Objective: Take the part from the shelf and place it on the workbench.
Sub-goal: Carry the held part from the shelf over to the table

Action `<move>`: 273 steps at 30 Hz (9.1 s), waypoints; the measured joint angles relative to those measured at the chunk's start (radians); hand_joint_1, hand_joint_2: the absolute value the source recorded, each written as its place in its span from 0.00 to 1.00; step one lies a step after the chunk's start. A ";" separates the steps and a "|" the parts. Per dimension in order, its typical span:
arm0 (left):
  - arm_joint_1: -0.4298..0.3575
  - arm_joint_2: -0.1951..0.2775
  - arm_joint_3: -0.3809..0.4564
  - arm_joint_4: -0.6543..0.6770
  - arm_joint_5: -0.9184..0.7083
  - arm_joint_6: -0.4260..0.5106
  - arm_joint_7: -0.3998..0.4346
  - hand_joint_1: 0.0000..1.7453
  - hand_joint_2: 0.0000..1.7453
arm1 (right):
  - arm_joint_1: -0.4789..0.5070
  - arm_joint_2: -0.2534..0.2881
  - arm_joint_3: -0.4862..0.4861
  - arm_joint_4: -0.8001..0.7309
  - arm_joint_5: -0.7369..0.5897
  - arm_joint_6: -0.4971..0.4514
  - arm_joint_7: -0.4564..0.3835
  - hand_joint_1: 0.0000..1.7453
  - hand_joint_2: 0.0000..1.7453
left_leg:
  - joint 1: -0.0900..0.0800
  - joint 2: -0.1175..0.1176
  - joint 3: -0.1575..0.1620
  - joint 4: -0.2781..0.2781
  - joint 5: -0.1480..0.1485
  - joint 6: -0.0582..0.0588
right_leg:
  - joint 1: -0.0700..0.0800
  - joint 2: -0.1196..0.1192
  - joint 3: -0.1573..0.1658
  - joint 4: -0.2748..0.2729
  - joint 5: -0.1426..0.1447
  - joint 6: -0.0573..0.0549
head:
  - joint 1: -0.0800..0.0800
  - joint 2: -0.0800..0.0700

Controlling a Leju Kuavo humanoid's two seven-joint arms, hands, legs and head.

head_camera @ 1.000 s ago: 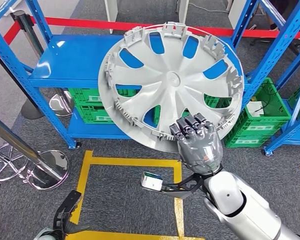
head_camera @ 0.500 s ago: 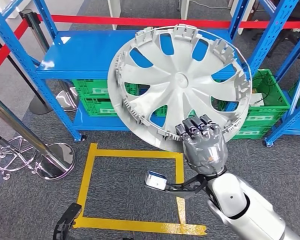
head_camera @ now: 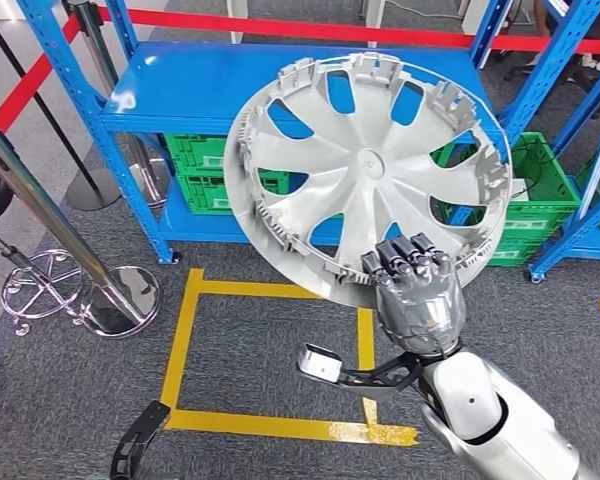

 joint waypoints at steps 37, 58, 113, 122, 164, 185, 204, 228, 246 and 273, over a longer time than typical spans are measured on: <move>-0.060 0.054 -0.090 0.024 0.002 -0.033 -0.048 0.00 1.00 | -0.072 0.040 0.022 0.080 -0.021 0.001 -0.008 1.00 1.00 | -0.001 0.003 0.010 -0.021 0.035 -0.037 | 0.011 0.001 0.152 -0.294 0.054 -0.018 | 0.006 0.000; -0.075 0.070 -0.142 0.032 -0.006 -0.052 -0.050 0.00 1.00 | -0.076 0.050 0.036 0.102 -0.023 -0.008 -0.015 1.00 1.00 | 0.001 0.005 0.095 -0.046 -0.033 -0.003 | 0.008 0.002 -0.049 -0.031 -0.009 0.002 | 0.007 0.000; -0.115 0.062 -0.197 0.061 -0.039 -0.027 -0.042 0.00 1.00 | -0.036 0.060 -0.002 0.128 -0.063 -0.078 -0.032 1.00 1.00 | 0.036 0.052 0.063 -0.066 0.018 -0.034 | -0.028 -0.004 -0.043 -0.094 0.065 0.052 | 0.010 0.000; -0.119 0.066 -0.198 0.061 -0.048 -0.023 -0.034 0.00 1.00 | -0.031 0.063 -0.019 0.121 -0.066 -0.077 -0.034 1.00 1.00 | 0.046 0.054 0.025 0.053 -0.064 -0.087 | -0.026 0.005 0.015 -0.223 0.119 -0.006 | 0.007 0.000; -0.108 -0.011 -0.024 0.022 -0.005 0.041 -0.275 0.00 1.00 | 0.196 -0.076 -0.161 -0.064 0.040 -0.087 0.041 1.00 1.00 | 0.017 -0.091 0.091 0.007 -0.070 -0.040 | -0.007 0.101 0.015 -0.262 0.153 -0.010 | 0.005 0.000; -0.039 -0.111 0.124 -0.192 -0.074 0.233 -0.600 0.00 1.00 | 0.429 -0.116 -0.344 -0.282 0.047 -0.123 -0.010 1.00 1.00 | 0.000 0.029 0.052 0.097 -0.144 -0.042 | -0.003 -0.001 0.043 -0.276 0.136 -0.025 | 0.014 0.000; -0.023 -0.127 0.168 -0.194 0.073 0.093 -0.604 0.00 1.00 | 0.447 -0.116 -0.361 -0.317 0.050 -0.118 -0.014 1.00 1.00 | 0.005 0.032 0.107 -0.021 -0.074 0.002 | -0.005 0.010 -0.124 0.012 0.032 0.021 | 0.023 0.000; -0.033 -0.132 0.219 -0.047 0.063 -0.014 -0.331 0.00 1.00 | 0.487 -0.116 -0.405 -0.359 0.051 -0.119 -0.011 1.00 1.00 | 0.002 -0.063 0.103 -0.013 -0.079 -0.018 | -0.006 0.135 0.013 -0.266 0.152 -0.006 | 0.014 0.000; -0.023 -0.133 0.214 -0.032 0.131 -0.054 -0.189 0.00 1.00 | 0.525 -0.118 -0.414 -0.372 0.051 -0.160 -0.018 1.00 1.00 | 0.000 0.072 0.114 0.022 -0.129 -0.042 | -0.002 -0.019 0.033 -0.270 0.137 -0.022 | 0.015 0.000; -0.022 -0.118 0.190 0.005 0.168 -0.068 -0.171 0.00 1.00 | 0.509 -0.118 -0.395 -0.377 0.051 -0.160 -0.015 1.00 1.00 | -0.009 0.096 0.118 -0.025 -0.083 -0.023 | 0.002 -0.049 0.037 -0.267 0.126 -0.001 | 0.019 0.000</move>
